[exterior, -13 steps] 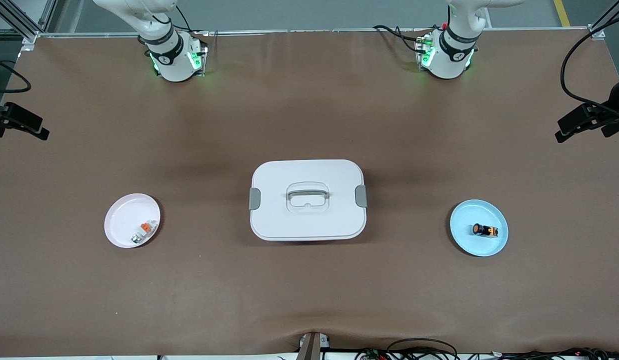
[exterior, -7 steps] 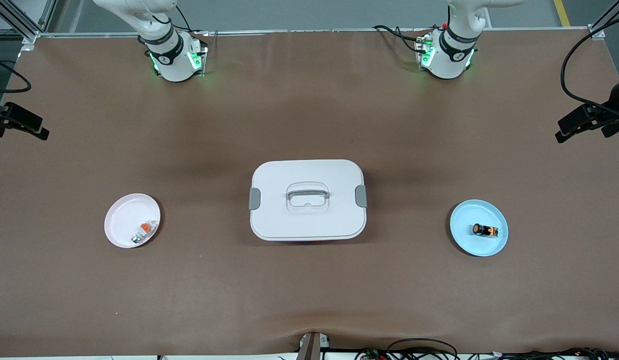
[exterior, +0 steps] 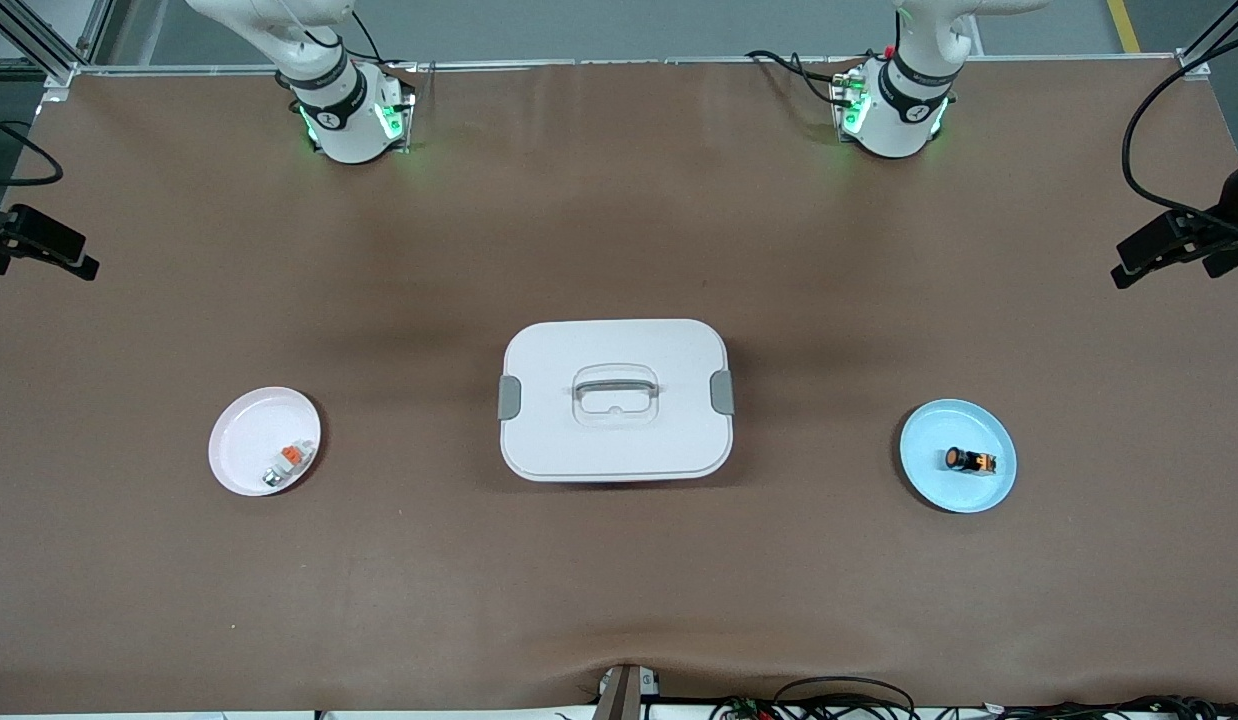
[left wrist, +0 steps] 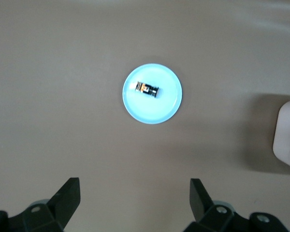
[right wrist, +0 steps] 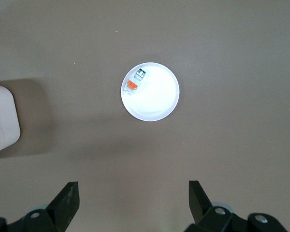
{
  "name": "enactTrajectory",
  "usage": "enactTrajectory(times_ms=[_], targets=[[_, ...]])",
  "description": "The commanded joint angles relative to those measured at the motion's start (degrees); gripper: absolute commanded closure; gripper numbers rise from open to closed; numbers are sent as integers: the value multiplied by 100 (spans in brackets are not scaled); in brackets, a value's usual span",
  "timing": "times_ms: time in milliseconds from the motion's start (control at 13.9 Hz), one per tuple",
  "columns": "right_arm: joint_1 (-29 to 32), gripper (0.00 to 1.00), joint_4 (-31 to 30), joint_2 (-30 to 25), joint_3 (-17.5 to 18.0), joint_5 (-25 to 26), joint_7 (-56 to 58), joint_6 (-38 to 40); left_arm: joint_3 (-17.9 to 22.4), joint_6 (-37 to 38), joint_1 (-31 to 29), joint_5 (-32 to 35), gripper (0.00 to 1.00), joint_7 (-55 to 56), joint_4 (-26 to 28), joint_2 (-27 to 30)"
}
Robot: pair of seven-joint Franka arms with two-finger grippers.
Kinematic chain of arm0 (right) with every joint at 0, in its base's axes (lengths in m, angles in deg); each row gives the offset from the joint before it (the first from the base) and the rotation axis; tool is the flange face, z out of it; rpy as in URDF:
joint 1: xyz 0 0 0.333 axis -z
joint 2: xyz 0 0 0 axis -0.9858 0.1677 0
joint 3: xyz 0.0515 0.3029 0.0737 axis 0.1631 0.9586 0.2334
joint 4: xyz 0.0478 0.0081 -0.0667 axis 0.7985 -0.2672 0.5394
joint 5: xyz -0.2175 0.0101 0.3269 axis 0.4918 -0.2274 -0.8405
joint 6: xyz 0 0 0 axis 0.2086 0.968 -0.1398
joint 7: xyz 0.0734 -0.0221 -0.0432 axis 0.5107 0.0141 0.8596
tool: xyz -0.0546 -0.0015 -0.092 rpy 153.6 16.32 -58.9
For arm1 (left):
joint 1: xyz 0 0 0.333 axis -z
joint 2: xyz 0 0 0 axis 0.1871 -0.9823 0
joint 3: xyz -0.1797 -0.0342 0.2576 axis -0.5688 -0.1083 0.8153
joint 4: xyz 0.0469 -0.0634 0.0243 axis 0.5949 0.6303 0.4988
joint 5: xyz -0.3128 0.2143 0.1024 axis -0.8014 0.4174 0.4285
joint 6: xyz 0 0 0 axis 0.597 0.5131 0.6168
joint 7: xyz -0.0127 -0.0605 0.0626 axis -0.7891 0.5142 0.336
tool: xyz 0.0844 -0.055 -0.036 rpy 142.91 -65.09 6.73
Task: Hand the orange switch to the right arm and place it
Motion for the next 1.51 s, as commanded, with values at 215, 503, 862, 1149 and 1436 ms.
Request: enactTrajectory(times_ms=[215,503,862,1149,1436], targets=[[96,0,-9,-72,51,-44,24,-38,82,-369,-133,-111,0,-30,-109,-426],[114,0,17,-63,42,-44,-11,24,82,-852,-274,-128,0,-100,-65,-821],[70,0,17,-63,59,-44,-11,24,64,-1073,-239,-58,0,-127,-47,-1349],[61,0,26,-72,86,-44,-11,24,55,-1231,-239,-93,0,-1021,-65,-1841],[70,0,26,-72,77,-44,-20,24,29,-1740,-204,-128,0,-1577,-73,-2377]])
